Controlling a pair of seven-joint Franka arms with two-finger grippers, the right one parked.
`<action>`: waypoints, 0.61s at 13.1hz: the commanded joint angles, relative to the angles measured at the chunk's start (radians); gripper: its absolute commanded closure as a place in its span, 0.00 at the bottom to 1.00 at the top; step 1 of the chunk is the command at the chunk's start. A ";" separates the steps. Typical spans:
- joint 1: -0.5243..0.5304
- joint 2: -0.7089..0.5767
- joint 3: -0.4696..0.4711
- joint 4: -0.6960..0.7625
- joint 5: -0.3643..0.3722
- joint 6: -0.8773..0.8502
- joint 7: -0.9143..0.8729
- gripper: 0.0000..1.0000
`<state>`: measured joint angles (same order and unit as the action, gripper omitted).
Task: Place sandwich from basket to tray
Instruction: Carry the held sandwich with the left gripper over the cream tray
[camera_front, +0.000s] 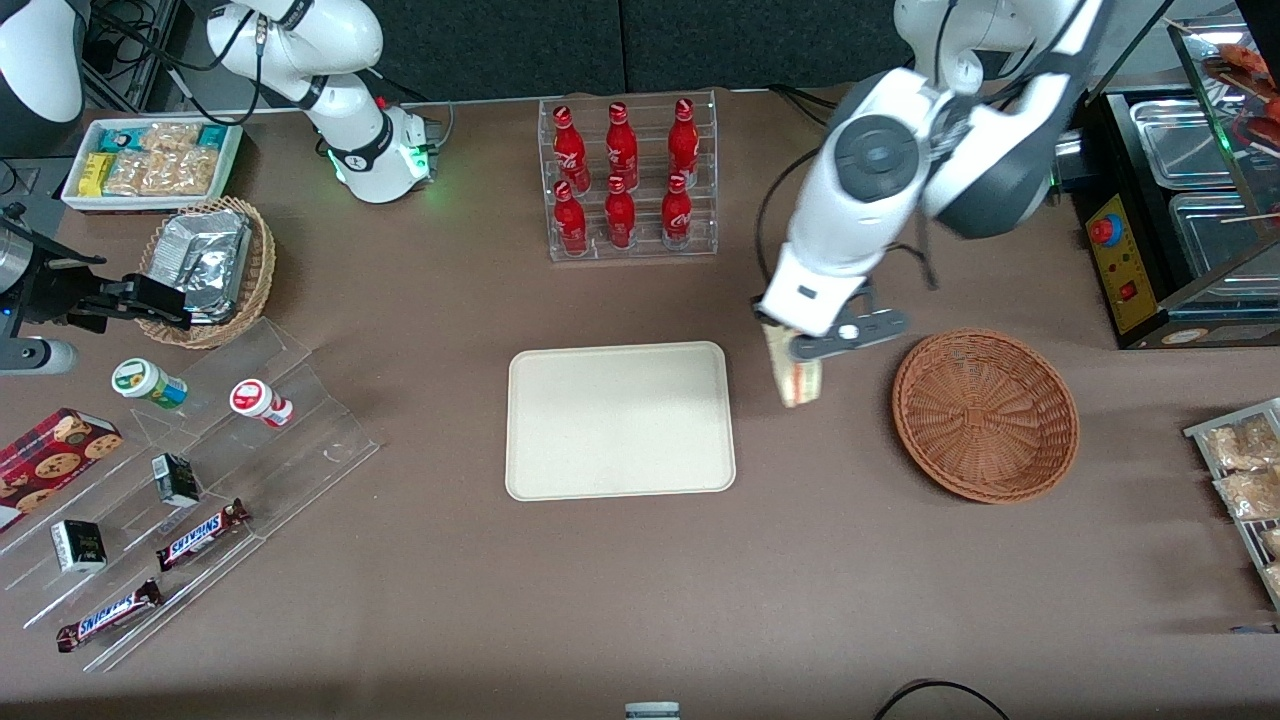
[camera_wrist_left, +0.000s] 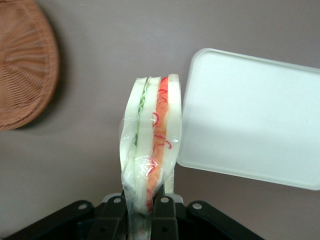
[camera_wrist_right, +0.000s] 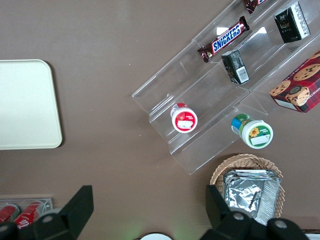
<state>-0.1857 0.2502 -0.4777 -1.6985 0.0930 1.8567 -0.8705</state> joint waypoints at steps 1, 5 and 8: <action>-0.122 0.186 0.005 0.150 0.092 0.002 -0.013 0.98; -0.228 0.386 0.013 0.333 0.168 0.007 -0.024 0.93; -0.245 0.443 0.013 0.336 0.198 0.099 -0.050 0.93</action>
<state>-0.4082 0.6475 -0.4734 -1.4136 0.2589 1.9312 -0.8927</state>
